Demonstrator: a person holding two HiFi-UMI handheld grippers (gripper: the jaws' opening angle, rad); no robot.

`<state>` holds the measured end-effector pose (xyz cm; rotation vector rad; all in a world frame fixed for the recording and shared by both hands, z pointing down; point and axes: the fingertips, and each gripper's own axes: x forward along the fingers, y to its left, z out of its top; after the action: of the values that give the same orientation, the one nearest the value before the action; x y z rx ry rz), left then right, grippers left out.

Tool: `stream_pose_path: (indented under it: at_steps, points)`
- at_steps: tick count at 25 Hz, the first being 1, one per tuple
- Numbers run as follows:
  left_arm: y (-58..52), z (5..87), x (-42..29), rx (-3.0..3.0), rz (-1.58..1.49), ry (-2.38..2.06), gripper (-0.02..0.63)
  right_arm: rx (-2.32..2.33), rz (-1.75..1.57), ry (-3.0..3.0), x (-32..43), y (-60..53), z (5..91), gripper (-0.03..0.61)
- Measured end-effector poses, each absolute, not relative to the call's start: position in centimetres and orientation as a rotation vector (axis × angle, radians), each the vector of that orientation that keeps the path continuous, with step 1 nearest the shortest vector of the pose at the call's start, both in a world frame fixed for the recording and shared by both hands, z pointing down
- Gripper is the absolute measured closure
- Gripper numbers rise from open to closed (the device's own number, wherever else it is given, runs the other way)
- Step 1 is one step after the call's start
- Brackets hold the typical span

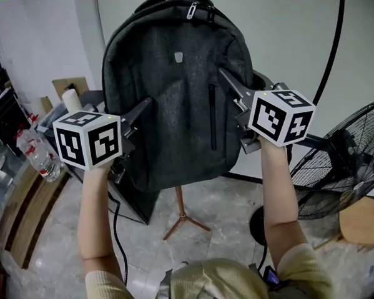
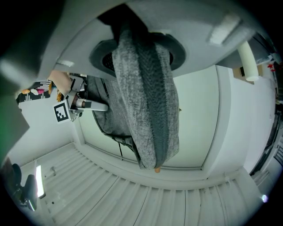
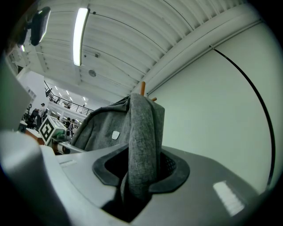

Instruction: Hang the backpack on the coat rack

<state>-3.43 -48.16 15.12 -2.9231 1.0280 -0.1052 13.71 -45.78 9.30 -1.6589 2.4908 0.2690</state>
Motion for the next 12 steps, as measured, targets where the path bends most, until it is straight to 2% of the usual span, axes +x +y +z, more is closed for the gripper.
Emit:
stream_pose_path:
  at_steps: [12]
  points:
    - [-48.8,17.0,-3.6,-2.974,-0.110,1.012,0.483,-1.699,0.232,2.506,13.5,-46.4,10.9,0.446]
